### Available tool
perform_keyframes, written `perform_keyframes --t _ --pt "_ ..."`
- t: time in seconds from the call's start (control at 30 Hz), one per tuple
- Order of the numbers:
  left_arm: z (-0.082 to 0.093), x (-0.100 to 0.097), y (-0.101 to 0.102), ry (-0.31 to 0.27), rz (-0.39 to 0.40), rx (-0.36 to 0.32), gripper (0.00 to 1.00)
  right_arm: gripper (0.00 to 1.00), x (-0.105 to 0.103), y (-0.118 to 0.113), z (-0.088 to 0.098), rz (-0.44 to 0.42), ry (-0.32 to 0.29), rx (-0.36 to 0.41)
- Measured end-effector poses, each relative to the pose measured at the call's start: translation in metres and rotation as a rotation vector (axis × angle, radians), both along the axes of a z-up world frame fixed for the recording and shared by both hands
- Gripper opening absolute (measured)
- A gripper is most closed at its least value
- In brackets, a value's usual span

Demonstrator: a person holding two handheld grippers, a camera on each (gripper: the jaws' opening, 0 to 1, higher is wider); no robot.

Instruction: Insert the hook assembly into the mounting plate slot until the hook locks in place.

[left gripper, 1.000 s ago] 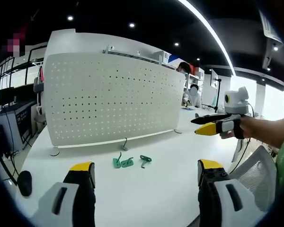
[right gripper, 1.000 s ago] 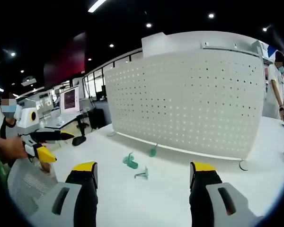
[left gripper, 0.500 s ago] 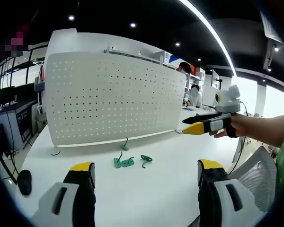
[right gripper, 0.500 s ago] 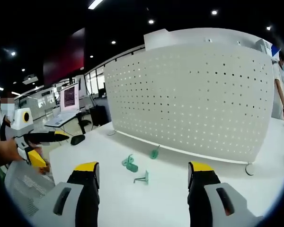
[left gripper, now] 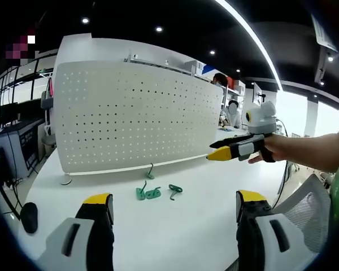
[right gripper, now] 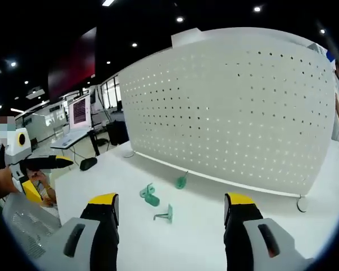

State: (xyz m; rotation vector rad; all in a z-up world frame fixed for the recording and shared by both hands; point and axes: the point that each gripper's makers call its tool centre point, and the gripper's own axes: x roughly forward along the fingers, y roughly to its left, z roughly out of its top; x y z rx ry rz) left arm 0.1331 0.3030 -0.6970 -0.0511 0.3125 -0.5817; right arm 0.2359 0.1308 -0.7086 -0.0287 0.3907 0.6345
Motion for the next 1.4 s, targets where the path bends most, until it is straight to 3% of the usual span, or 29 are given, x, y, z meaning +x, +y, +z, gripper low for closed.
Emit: perform_keyframes --t 0.57,0.83,1.4 --pt "-0.004 0.001 0.001 0.014 0.001 0.026 0.91 0.77 0.025 0.015 -0.013 0.038 0.031 -0.018" --pt "0.006 0.007 0.002 -0.001 0.000 0.034 0.91 0.76 0.034 0.023 -0.018 0.054 0.051 -0.018" --pt "0.003 0.008 0.003 0.005 0.004 0.031 0.91 0.75 0.055 0.034 -0.018 0.094 0.064 -0.026"
